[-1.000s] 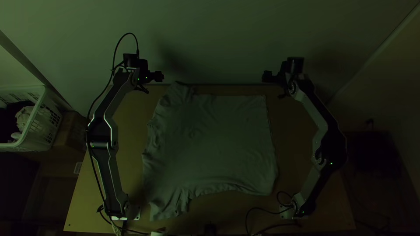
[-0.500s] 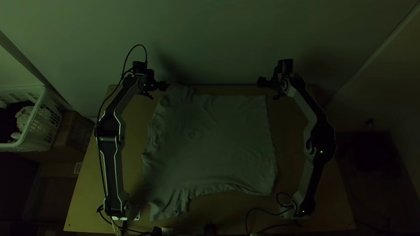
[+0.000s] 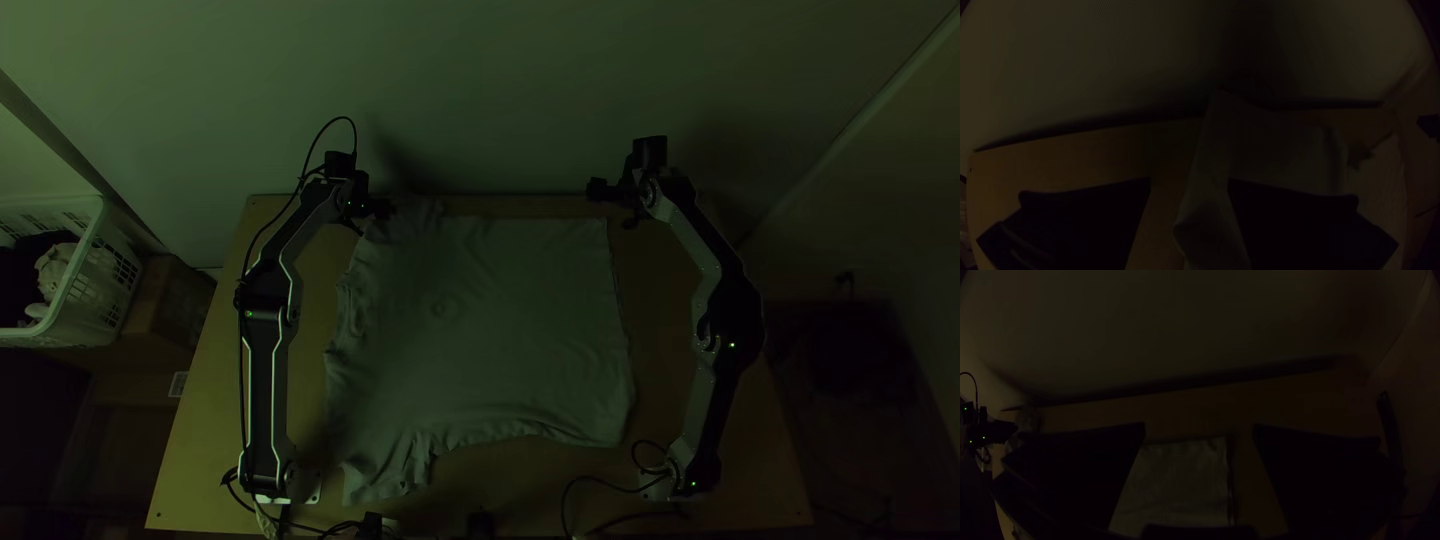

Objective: Fold the t-shirt

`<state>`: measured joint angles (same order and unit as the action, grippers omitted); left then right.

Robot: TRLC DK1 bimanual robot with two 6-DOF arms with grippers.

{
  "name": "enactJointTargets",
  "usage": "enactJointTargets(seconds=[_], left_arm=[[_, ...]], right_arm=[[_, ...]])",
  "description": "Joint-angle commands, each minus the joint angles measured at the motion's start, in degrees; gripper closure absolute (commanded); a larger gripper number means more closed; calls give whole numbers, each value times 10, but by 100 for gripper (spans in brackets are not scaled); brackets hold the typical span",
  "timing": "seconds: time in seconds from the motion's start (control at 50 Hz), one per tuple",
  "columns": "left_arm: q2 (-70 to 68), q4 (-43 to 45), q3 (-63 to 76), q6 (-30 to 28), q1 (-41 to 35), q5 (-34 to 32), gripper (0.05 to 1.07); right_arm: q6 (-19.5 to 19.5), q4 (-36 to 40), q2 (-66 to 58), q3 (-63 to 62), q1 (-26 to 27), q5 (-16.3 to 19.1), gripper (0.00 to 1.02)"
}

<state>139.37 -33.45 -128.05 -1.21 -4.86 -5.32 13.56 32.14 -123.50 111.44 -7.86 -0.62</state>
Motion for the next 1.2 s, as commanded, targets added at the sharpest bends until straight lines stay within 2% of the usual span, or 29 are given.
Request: enactJointTargets(seconds=[0.0, 0.06, 0.12, 0.16, 0.3, 0.4, 0.6, 0.68, 0.8, 0.96, 1.04, 1.18], left_arm=[[21, -12, -13, -18, -2, 10, 39], [23, -12, -13, -27, -3, 10, 67], [21, -18, -13, -29, -3, 10, 85], [20, -30, -14, -36, -5, 10, 89], [21, -53, -13, -52, -10, 10, 90], [22, -57, -13, -53, -9, 8, 105], [13, -62, -13, -51, -11, 1, 105], [9, -60, -14, -48, -12, 1, 105], [1, -57, -16, -42, -12, 1, 105], [-14, -53, -19, -38, -11, 1, 105], [-19, -54, -19, -38, -10, 1, 105], [-22, -57, -18, -38, -7, 1, 105]], right_arm=[[20, 13, -21, 13, 0, -3, 7], [28, 23, -24, 15, 1, -3, 7], [30, 35, -30, 19, 1, -3, 7], [30, 45, -33, 22, 1, -3, 7], [30, 81, -60, 48, 1, -4, 7], [32, 111, -83, 83, 5, -5, 7], [34, 187, -135, 165, 9, -8, 7], [38, 187, -146, 177, 10, -10, 8], [45, 187, -162, 199, 11, -22, 16], [47, 181, -183, 207, 7, -25, 17], [47, 171, -193, 207, 7, -26, 33], [50, 169, -210, 207, 4, -26, 33]])
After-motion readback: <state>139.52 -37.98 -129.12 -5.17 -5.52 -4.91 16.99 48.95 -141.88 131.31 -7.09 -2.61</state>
